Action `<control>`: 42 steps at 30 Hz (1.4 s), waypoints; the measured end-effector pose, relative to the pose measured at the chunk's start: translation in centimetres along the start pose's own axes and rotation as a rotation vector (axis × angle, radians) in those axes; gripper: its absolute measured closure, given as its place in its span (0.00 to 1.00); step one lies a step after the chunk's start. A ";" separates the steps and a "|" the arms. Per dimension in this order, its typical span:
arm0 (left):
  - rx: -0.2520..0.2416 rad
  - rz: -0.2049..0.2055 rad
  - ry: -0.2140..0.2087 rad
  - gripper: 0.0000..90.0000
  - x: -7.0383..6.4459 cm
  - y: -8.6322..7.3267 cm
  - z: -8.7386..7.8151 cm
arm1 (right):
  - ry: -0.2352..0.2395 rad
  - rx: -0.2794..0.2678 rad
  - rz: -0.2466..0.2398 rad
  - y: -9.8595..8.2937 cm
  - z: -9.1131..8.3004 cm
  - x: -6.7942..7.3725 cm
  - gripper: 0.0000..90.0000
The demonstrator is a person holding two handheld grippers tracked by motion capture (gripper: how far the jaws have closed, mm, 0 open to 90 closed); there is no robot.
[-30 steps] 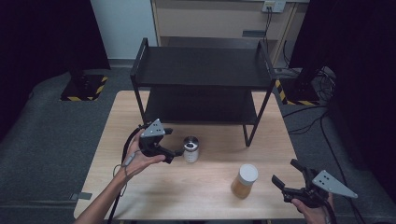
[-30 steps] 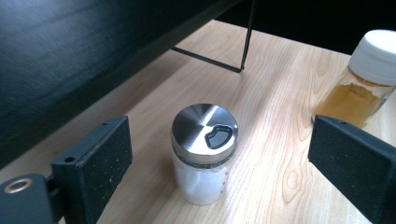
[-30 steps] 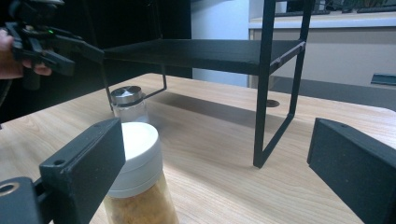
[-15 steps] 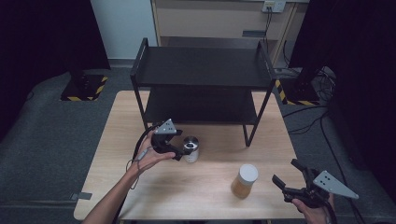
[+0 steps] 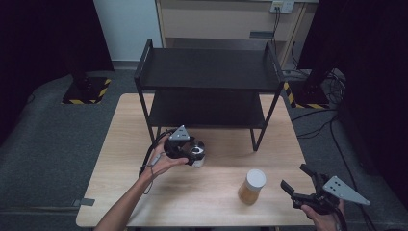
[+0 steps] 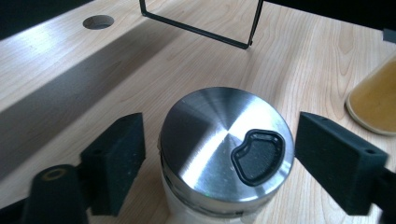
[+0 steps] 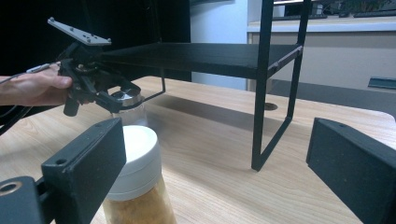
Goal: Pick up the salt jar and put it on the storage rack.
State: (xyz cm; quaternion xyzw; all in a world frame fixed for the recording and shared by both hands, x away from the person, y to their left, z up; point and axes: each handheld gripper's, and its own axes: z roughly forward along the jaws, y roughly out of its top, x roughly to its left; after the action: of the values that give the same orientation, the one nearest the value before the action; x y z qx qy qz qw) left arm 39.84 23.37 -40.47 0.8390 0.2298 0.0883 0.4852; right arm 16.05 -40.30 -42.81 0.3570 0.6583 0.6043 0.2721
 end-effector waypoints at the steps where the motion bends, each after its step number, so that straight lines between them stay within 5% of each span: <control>1: -0.005 -0.007 -0.002 0.20 0.1 -0.1 0.1 | 0.000 0.000 -0.001 0.0 0.0 0.0 0.06; 11: -0.019 0.026 0.006 0.37 -0.3 -0.3 0.4 | -0.001 -0.004 -0.003 0.0 0.0 0.0 0.06; 23: -0.007 0.051 -0.005 0.37 -0.4 -0.1 -0.4 | 0.012 0.007 0.001 0.0 0.2 -0.2 0.06; 42: -0.011 0.111 -0.042 0.37 -1.5 3.7 -6.4 | 0.006 0.035 0.011 0.3 1.0 -0.5 0.06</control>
State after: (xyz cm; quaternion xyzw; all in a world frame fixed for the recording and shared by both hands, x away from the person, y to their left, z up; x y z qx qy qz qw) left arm 37.26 26.03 -33.93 0.8495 0.1723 0.0989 0.4888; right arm 17.17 -40.13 -42.67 0.3635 0.6676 0.5954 0.2603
